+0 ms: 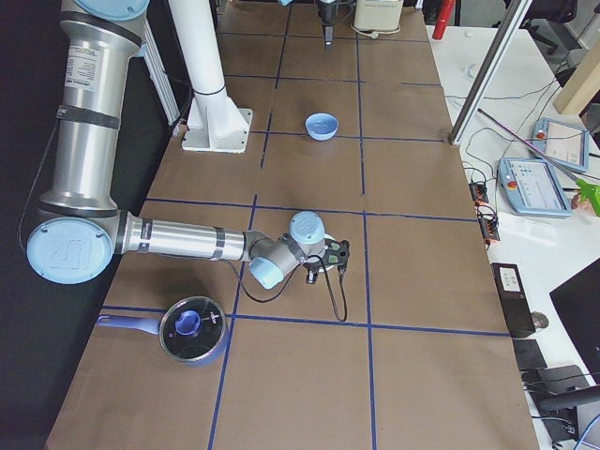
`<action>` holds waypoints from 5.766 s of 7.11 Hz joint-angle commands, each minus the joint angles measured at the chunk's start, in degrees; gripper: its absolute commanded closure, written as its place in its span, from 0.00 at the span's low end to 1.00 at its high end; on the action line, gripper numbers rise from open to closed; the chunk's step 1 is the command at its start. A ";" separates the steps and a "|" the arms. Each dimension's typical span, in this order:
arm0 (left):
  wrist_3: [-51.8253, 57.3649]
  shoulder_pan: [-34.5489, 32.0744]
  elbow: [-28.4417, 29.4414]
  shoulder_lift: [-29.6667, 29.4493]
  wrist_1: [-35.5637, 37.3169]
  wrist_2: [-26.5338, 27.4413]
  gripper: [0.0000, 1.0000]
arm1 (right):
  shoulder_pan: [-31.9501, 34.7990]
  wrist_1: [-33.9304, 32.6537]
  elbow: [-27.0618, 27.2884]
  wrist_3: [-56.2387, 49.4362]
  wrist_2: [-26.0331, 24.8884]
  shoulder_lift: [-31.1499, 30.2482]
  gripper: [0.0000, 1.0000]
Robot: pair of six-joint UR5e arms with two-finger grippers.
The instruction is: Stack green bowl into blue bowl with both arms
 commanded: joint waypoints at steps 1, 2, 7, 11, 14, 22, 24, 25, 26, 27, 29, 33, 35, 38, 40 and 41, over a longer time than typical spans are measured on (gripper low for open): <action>0.10 0.04 0.05 0.95 -0.40 0.28 0.00 | 1.28 0.04 3.68 10.10 3.73 4.39 1.00; 0.18 -0.05 0.40 1.30 -0.48 0.28 0.00 | 1.28 0.04 5.09 15.48 3.73 7.37 1.00; 11.91 -6.45 1.10 6.30 -0.49 0.19 0.00 | -14.23 -0.84 5.72 37.81 -3.16 29.78 0.99; 25.27 -14.70 4.53 10.07 -0.66 -0.85 0.00 | -31.47 -3.13 5.28 40.67 -23.47 37.11 1.00; 33.76 -19.82 7.86 11.06 -0.66 -4.99 0.00 | -33.44 -5.74 5.80 40.76 -25.35 36.85 0.98; 33.94 -20.97 8.13 11.06 -0.66 -5.08 0.00 | -32.05 -10.86 5.89 40.23 -29.40 37.99 0.00; 39.43 -23.59 9.44 11.06 -0.40 -5.86 0.00 | -27.83 -23.26 8.86 34.74 -26.08 37.90 0.00; 44.69 -26.65 12.15 11.58 -0.40 -10.05 0.00 | -25.03 -32.82 12.63 25.90 -23.10 37.55 0.00; 52.49 -30.07 14.87 12.89 -0.57 -12.26 0.00 | -22.04 -42.40 15.88 18.51 -20.55 36.85 0.00; 58.22 -33.68 17.42 13.17 -0.49 -12.37 0.00 | -19.06 -47.72 18.09 11.04 -18.96 35.28 0.00; 66.34 -38.44 21.04 16.50 -0.48 -12.37 0.00 | -9.42 -50.58 18.20 -4.34 -11.17 30.46 0.00; 74.45 -43.37 34.29 17.91 -6.78 -13.68 0.00 | 14.41 -50.06 10.41 -45.18 6.43 16.83 0.00; 74.19 -44.35 35.03 20.89 -9.88 -17.38 0.00 | 21.11 -50.24 7.93 -51.79 6.28 11.84 0.00; 73.93 -44.35 34.68 22.65 -9.89 -17.38 0.00 | 23.60 -49.88 5.99 -51.97 6.46 9.60 0.00; 74.01 -44.35 34.50 23.01 -10.06 -17.30 0.00 | 26.56 -49.88 2.93 -51.96 6.89 8.73 0.00; 74.01 -44.35 34.50 22.93 -10.15 -17.30 0.00 | 27.72 -49.80 2.04 -53.36 6.90 7.50 0.00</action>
